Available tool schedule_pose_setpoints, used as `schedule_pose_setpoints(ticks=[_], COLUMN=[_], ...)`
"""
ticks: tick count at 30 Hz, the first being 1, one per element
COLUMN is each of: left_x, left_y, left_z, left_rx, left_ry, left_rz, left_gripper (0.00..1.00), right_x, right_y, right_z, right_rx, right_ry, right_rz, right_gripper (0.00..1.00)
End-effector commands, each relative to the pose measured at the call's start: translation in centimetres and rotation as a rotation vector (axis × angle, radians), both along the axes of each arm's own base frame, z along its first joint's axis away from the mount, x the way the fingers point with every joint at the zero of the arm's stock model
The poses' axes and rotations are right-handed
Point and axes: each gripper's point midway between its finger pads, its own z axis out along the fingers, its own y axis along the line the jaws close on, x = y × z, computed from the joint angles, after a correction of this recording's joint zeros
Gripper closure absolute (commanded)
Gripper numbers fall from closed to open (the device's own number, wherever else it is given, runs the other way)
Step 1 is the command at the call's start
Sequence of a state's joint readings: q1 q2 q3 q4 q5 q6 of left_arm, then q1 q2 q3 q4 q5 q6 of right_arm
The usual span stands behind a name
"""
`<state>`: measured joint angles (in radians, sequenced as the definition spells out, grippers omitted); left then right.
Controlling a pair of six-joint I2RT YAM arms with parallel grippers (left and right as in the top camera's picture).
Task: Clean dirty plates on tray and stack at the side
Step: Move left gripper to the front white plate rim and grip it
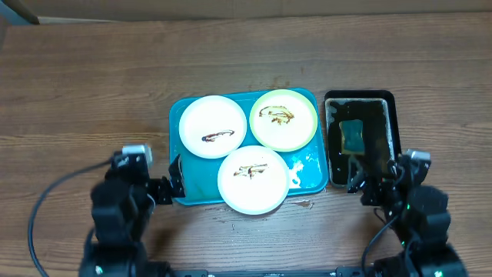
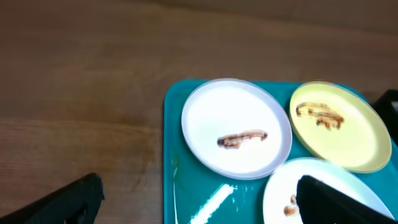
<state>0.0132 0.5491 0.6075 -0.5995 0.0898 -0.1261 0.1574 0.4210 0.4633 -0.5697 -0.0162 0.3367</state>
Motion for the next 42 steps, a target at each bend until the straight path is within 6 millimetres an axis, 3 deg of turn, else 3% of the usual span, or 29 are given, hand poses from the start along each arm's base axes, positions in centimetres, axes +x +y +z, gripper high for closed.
schedule_pose_setpoints(ticks=[1, 11, 14, 18, 22, 26, 33, 36, 42], left_x=[0.9, 0.5, 0.8, 1.4, 1.5, 1.5, 1.0, 0.5, -0.5], left_y=[-0.6, -1.5, -1.6, -4.2, -5.6, -6.7, -9.9, -11.0, -11.0], left_z=[1.9, 2.5, 1.9, 1.9, 1.2, -1.0, -6.2, -9.2, -13.8], left_rx=[-0.002, -0.089, -0.117, -0.237, -0.185, -0.103, -0.065, -0.056, -0.01], left_ry=[0.087, 0.355, 0.382, 0.4, 0.421, 0.505, 0.73, 0.86, 1.051], left_rz=[-0.041, -0.045, -0.025, -0.126, -0.163, -0.156, -0.218, -0.219, -0.197], left_gripper=[0.0, 0.0, 0.0, 0.0, 0.0, 0.01, 0.21, 0.23, 0.3], right_x=[0.8, 2.1, 3.1, 4.3, 4.9, 5.0, 5.1, 5.1, 5.1], right_y=[0.5, 0.9, 1.0, 1.1, 0.7, 0.7, 0.7, 0.7, 0.7], right_z=[2.4, 2.6, 2.8, 3.3, 3.6, 3.5, 2.6, 2.1, 1.9], right_rx=[0.012, -0.051, -0.056, -0.057, -0.073, -0.074, -0.08, -0.083, -0.085], right_ry=[0.065, 0.452, 0.484, 0.46, 0.435, 0.437, 0.473, 0.493, 0.502], right_rz=[0.015, 0.024, 0.023, 0.019, -0.004, -0.005, -0.005, -0.005, -0.006], right_gripper=[0.0, 0.0, 0.0, 0.0, 0.0, 0.0, 0.0, 0.0, 0.0])
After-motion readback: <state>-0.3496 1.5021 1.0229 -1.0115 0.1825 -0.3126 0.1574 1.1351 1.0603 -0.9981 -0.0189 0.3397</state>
